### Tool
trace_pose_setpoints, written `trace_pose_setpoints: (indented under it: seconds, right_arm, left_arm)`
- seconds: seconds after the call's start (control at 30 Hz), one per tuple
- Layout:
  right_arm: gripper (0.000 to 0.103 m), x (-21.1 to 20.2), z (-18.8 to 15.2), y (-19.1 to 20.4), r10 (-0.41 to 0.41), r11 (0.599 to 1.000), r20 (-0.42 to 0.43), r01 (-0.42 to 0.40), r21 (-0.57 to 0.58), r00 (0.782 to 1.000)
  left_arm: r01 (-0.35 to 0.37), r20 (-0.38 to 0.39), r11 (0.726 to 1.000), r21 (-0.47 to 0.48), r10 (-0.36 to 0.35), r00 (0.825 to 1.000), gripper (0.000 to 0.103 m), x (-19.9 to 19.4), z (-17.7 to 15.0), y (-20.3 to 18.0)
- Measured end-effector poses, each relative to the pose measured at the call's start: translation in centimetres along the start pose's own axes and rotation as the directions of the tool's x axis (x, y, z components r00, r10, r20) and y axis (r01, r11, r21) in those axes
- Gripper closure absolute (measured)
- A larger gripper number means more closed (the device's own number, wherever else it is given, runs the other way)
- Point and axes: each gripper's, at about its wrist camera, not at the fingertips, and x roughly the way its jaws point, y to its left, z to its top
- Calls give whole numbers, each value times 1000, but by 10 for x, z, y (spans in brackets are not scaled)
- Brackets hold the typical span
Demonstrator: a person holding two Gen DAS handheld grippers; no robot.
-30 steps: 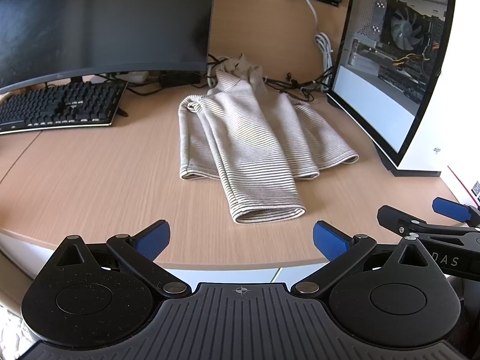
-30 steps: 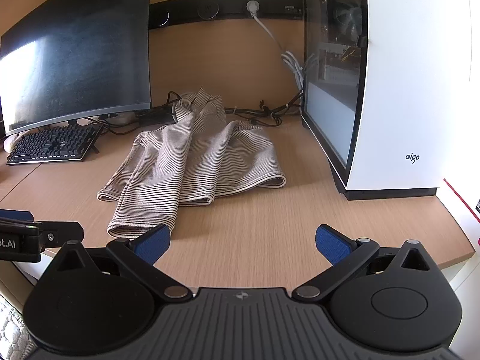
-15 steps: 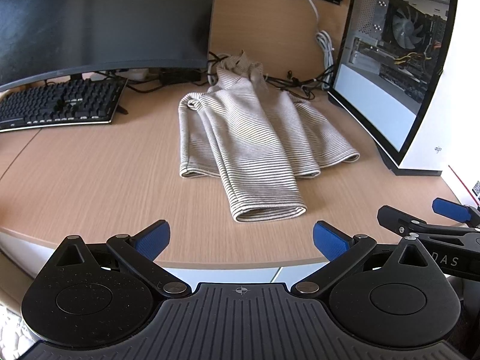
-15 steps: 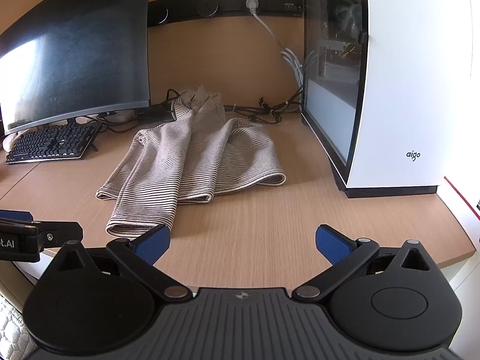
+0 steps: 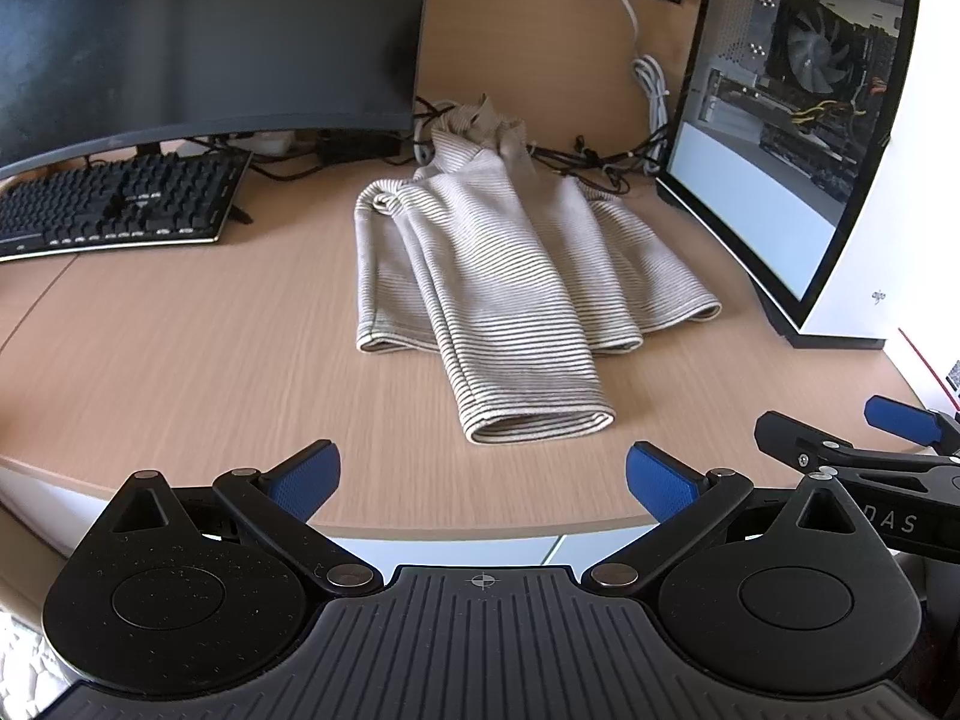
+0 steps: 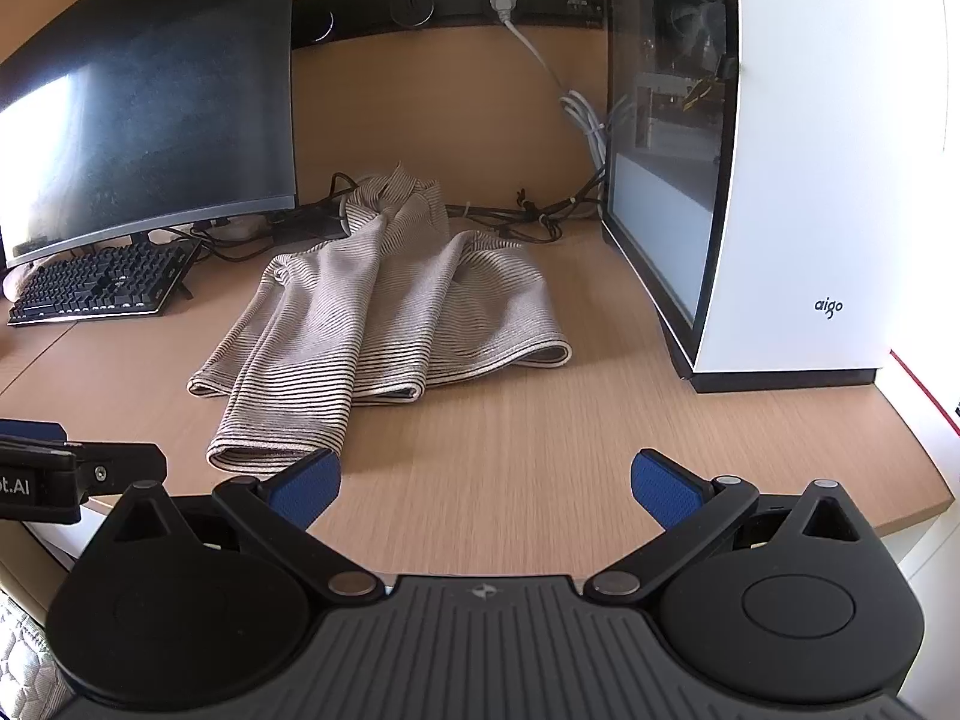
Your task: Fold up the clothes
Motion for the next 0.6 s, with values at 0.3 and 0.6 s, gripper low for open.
trace_pose_setpoints:
  seconds: [0.3, 0.6]
  right_arm:
    - [0, 5, 6, -3, -19, 1000, -4, 19, 11, 1000]
    - [0, 29, 21, 4, -48, 997, -40, 51, 57, 998]
  left_arm:
    - [1, -30, 999, -45, -2, 1000, 0, 11, 9, 11]
    - [47, -43, 997, -67, -50, 998, 0, 31, 28, 35]
